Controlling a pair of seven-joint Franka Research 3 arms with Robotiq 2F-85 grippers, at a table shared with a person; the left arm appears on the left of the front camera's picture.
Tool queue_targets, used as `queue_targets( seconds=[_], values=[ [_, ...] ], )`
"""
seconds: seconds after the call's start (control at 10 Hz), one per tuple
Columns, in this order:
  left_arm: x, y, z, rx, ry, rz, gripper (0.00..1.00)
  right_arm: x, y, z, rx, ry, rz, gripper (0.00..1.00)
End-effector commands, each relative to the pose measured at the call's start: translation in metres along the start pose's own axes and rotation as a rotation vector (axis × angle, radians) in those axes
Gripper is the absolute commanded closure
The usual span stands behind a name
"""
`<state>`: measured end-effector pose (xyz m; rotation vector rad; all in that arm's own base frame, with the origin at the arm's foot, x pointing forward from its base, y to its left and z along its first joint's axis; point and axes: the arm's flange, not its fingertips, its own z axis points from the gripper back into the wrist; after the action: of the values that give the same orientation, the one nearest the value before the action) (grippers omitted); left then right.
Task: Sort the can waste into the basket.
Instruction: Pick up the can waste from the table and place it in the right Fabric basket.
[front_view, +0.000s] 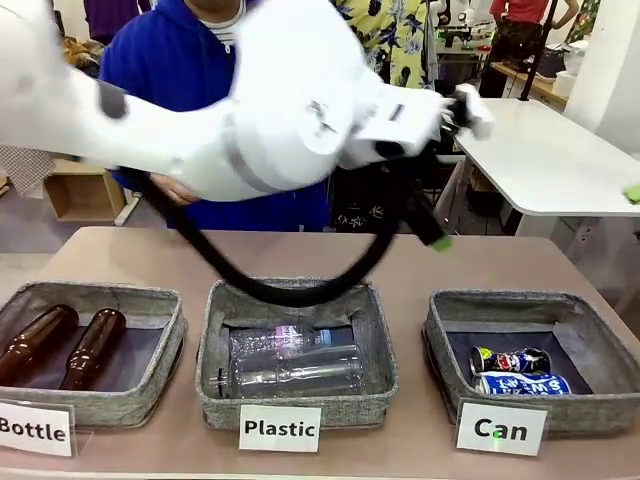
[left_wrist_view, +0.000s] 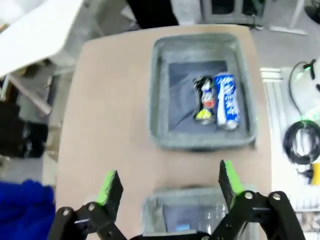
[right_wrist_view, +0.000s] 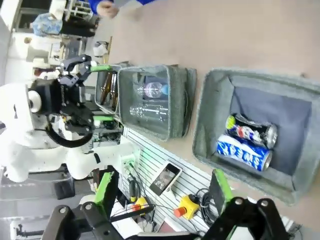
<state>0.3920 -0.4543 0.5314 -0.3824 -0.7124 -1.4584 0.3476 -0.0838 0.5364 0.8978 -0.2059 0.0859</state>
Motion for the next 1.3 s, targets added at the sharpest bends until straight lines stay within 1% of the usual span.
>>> queue_targets(
  seconds=[0.0,0.1,0.2,0.3,0.4,0.5,0.6,0.7,0.8,0.9,1.0,1.1,1.2],
  values=[
    [-0.079,-0.012,0.072,-0.005,-0.042,0.097,0.00,0.035,0.018,-0.039,0.021,0.008,0.021,0.00],
    [-0.116,-0.012,0.103,0.052,-0.079,0.197,0.00,0.052,0.025,-0.065,0.048,0.043,0.073,0.00],
    [-0.156,-0.013,0.133,0.036,-0.130,0.326,0.00,0.068,0.032,-0.090,0.121,0.065,0.113,0.00],
    [-0.196,-0.017,0.160,0.046,-0.202,0.520,0.00,0.080,0.035,-0.113,0.184,0.076,0.149,0.00],
    [-0.248,-0.019,0.193,0.046,-0.264,0.692,0.00,0.090,0.036,-0.131,0.266,0.121,0.155,0.00],
    [-0.282,-0.015,0.209,0.081,-0.265,0.780,0.00,0.096,0.033,-0.143,0.356,0.123,0.148,0.00],
    [-0.341,-0.016,0.221,0.095,-0.257,0.943,0.00,0.098,0.023,-0.151,0.427,0.114,0.107,0.00],
    [-0.386,-0.016,0.226,0.140,-0.279,1.094,0.00,0.102,0.004,-0.160,0.494,0.113,0.035,0.00],
    [-0.423,-0.021,0.229,0.037,-0.376,1.133,0.00,0.097,-0.013,-0.166,0.510,0.120,0.003,0.00],
    [-0.456,-0.017,0.231,0.017,-0.457,1.216,0.00,0.091,-0.022,-0.170,0.447,0.124,0.013,0.00],
    [-0.485,-0.013,0.230,-0.021,-0.532,1.261,0.00,0.081,-0.026,-0.173,0.356,0.122,0.042,0.00],
    [-0.504,-0.012,0.227,-0.040,-0.645,1.255,0.00,0.075,-0.030,-0.170,0.275,0.079,0.025,0.00],
    [-0.474,0.001,0.244,0.030,-0.421,1.249,0.00,0.091,-0.030,-0.173,0.438,0.133,-0.011,0.00]
  ],
)
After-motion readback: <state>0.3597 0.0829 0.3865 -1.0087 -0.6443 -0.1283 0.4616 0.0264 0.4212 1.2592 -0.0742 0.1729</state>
